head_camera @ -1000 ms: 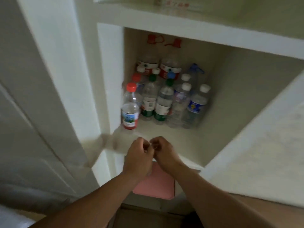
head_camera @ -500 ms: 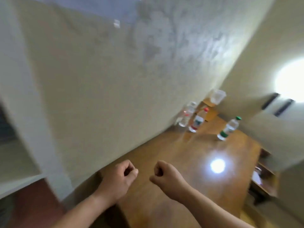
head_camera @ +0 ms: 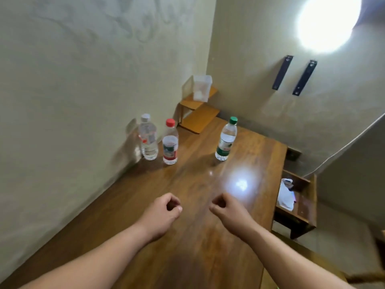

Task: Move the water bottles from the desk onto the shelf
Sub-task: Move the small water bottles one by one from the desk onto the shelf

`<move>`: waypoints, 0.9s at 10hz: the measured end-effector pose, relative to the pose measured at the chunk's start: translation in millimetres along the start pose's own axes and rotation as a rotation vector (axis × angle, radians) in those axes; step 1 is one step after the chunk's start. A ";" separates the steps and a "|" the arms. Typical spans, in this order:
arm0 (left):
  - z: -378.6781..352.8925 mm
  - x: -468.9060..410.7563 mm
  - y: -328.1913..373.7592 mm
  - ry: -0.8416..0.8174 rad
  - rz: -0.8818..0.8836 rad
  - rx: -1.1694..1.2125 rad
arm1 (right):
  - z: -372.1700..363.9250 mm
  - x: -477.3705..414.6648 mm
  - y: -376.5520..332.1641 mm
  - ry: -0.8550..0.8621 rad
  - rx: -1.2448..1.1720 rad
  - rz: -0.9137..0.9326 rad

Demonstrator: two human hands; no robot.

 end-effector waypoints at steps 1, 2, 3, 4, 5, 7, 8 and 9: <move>-31.6 -80.5 50.1 0.019 -0.008 0.018 | 42.4 -79.1 24.2 0.111 -0.062 0.010; -56.4 -148.8 82.3 0.043 -0.018 0.009 | 74.4 -143.3 41.0 0.190 -0.105 0.047; -74.0 -201.1 106.2 0.049 -0.021 -0.039 | 95.1 -195.1 50.9 0.241 -0.132 0.093; -86.5 -238.7 129.6 0.061 -0.018 -0.032 | 104.2 -233.7 52.8 0.276 -0.141 0.143; -97.0 -268.0 148.0 0.093 -0.050 -0.016 | 103.4 -261.8 46.1 0.252 -0.226 0.209; -114.7 -291.5 156.9 0.106 -0.101 -0.031 | 89.3 -284.7 40.4 0.317 -0.310 0.236; -121.0 -278.7 147.5 0.109 -0.122 0.003 | 86.2 -266.7 39.0 0.316 -0.293 0.227; -113.8 -252.5 129.2 0.130 -0.135 0.071 | 72.6 -234.0 34.0 0.263 -0.273 0.240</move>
Point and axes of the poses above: each hand's wrist, its own x-axis away from the middle knuckle, its own z-axis out of the back of the hand, y = z × x, the point moved 4 cm from there along -x, towards the middle knuckle, and after that the axes turned 7 degrees about z, right-handed, at the moved point
